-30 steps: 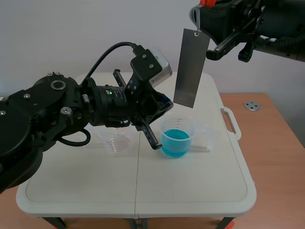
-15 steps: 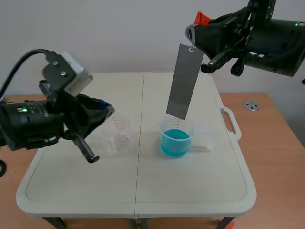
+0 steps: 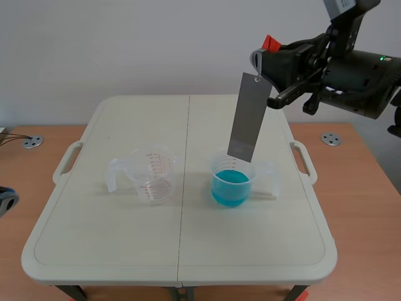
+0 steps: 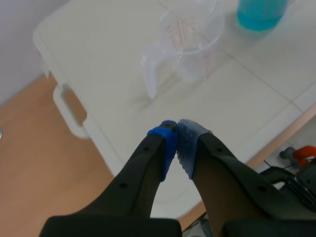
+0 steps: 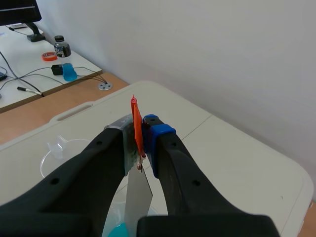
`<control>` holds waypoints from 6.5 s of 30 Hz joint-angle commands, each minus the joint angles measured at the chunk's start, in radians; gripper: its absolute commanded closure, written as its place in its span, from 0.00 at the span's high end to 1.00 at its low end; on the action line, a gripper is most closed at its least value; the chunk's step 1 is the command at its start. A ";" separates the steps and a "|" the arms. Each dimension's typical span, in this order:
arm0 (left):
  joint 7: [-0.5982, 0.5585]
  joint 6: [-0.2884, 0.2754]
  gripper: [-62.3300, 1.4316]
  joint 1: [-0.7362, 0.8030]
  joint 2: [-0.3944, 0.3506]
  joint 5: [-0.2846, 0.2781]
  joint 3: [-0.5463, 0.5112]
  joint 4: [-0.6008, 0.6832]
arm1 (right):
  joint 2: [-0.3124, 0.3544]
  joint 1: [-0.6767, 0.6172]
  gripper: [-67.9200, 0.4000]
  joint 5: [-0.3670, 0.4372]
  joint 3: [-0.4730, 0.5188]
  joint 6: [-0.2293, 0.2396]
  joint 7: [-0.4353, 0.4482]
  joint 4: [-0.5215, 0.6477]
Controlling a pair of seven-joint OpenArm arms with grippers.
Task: Hold the metal plate by the orange handle, dip it into the blue solution, take it out and point at it, then put the plate back in the beaker on the left.
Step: 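Point at the plate with the left hand, then lower the plate into the blue solution, then hold the plate still in the solution, then raise the plate and point at it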
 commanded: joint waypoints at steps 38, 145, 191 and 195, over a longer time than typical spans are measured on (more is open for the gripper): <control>-0.101 0.021 0.05 0.384 0.237 0.114 0.164 -0.209 | -0.053 0.037 0.03 -0.389 -0.104 0.007 0.370 -0.351; -0.175 0.022 0.05 0.381 0.184 0.151 0.208 -0.196 | -0.050 0.028 0.03 -0.272 -0.073 0.007 0.149 -0.043; 0.253 0.013 0.05 -0.753 0.097 0.144 0.592 -0.005 | -0.050 0.023 0.03 -0.016 -0.028 0.007 -0.127 0.223; 0.265 0.013 0.05 -0.829 0.116 0.145 0.683 -0.018 | -0.050 0.023 0.03 -0.005 -0.028 0.007 -0.131 0.223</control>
